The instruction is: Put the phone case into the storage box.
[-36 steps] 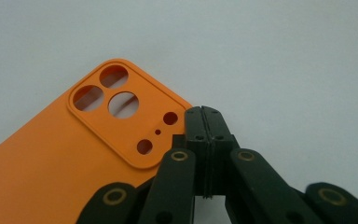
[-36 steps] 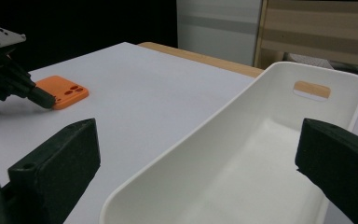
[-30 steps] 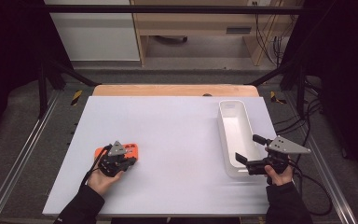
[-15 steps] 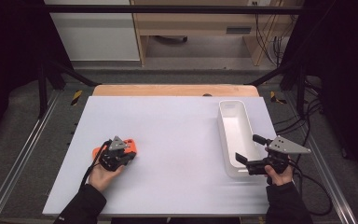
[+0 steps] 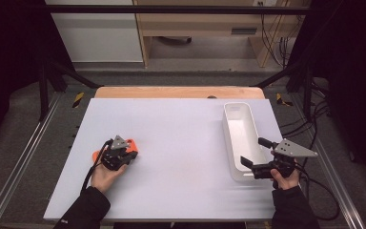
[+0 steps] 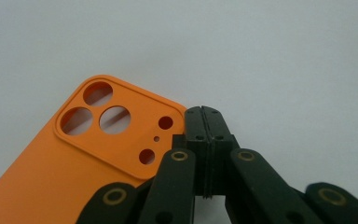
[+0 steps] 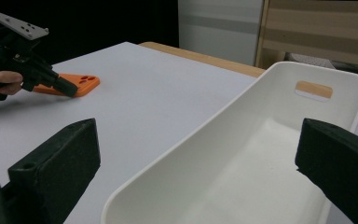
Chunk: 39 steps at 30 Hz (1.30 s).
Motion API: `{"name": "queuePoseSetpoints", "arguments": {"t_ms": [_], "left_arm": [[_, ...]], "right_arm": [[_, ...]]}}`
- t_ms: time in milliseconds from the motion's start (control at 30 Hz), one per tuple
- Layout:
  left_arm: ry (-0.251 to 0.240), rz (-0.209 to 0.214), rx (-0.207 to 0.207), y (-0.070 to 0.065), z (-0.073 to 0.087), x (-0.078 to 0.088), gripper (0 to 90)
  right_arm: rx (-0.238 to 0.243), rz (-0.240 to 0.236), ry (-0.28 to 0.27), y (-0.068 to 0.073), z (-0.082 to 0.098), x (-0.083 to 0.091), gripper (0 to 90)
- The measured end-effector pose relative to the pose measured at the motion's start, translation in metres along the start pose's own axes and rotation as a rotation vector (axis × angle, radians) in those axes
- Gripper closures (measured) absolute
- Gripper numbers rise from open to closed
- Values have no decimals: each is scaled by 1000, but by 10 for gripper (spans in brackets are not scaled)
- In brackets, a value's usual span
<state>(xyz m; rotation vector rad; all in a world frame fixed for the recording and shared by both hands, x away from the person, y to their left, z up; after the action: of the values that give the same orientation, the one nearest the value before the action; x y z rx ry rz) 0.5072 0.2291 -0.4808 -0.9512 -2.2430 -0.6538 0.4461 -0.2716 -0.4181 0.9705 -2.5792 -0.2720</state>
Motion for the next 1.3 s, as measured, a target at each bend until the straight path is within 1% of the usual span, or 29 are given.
{"name": "queuePoseSetpoints", "arguments": {"t_ms": [100,300,467,633,800,867,967,1133,1233,1267,1300], "left_arm": [[-1,-7,-1,1,0,-1,898],[-9,-15,10,5,1,-2,898],[0,-32,10,9,0,-4,898],[-3,-35,25,12,0,-5,898],[3,-42,18,12,0,-5,898],[-2,-39,18,12,0,-4,897],[-30,-31,21,13,-1,1,894],[-90,-28,23,13,-7,18,855],[-116,-25,15,13,-9,32,813],[-121,-10,16,14,-10,36,792],[-120,-9,12,14,-10,41,763]], "right_arm": [[0,0,0,0,0,0,5],[2,-1,1,0,0,0,5],[1,-2,2,0,0,0,5],[-1,-4,0,0,0,0,5],[0,-4,0,0,0,0,5],[1,-3,-1,0,0,0,5],[3,-3,-2,0,0,1,5],[0,-5,-4,0,-1,2,5],[-1,-5,-6,0,-1,2,5],[-1,-6,-7,0,-1,2,5],[-1,-7,-8,0,-1,2,5]]}}
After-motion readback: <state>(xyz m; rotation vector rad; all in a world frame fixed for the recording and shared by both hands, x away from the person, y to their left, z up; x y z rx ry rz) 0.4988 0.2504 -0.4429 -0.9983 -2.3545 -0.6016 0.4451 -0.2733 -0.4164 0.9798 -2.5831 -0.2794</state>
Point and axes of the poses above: each handheld gripper's, and its own axes: x roughly backward along the jaws, z roughly out of its underside, y roughly to its left, the point moved 1 cm from there along -x, roughly forward along the jaws, and after that the axes turned 15 degrees about -x, right-handed, at the moved point
